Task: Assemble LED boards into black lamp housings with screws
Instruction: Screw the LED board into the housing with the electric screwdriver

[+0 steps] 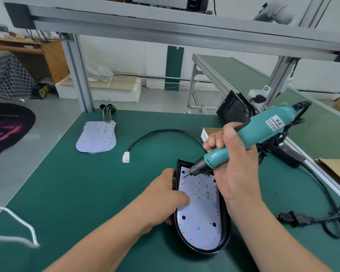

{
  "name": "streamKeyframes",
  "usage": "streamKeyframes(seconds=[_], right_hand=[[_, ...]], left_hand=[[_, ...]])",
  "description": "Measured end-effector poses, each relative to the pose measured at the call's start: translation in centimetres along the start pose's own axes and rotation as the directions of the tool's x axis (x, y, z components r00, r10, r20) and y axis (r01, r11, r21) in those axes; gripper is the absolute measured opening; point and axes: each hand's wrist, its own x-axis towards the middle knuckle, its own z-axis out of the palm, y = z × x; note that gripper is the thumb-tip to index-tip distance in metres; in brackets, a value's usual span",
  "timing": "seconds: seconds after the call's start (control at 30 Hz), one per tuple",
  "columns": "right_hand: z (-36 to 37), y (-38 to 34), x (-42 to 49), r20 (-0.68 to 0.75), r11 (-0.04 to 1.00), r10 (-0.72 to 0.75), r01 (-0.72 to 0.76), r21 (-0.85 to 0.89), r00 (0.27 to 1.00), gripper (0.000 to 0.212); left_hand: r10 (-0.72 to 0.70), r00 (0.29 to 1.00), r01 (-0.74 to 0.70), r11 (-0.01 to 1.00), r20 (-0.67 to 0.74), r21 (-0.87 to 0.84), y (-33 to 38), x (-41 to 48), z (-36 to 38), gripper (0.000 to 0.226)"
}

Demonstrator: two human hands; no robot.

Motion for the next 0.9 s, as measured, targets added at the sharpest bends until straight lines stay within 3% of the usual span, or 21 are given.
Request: streamKeyframes(seconds=[0.47, 0.67, 0.9], right_hand=[[0.4, 0.6, 0.2, 0.311, 0.997, 0.064, -0.049, -0.056, 0.948, 0.015], [-0.1, 0.0, 0.1, 0.271, 0.997, 0.073, -0.067, -0.028, 0.96, 0.042], [0.6, -1.5, -0.2, 0.202, 0.997, -0.057, 0.066, -0.034, 0.978, 0.035]], left_hand=[[-0.01, 1.0, 0.011, 1.0, -0.027, 0.026, -0.4, 0.2, 0.2, 0.04], [0.016, 1.0, -0.015, 0.999, -0.021, 0.049, 0.0, 0.1, 0.2, 0.039], [0.043, 0.999, -0.042, 0.998, -0.028, 0.04, -0.3, 0.2, 0.1, 0.032]])
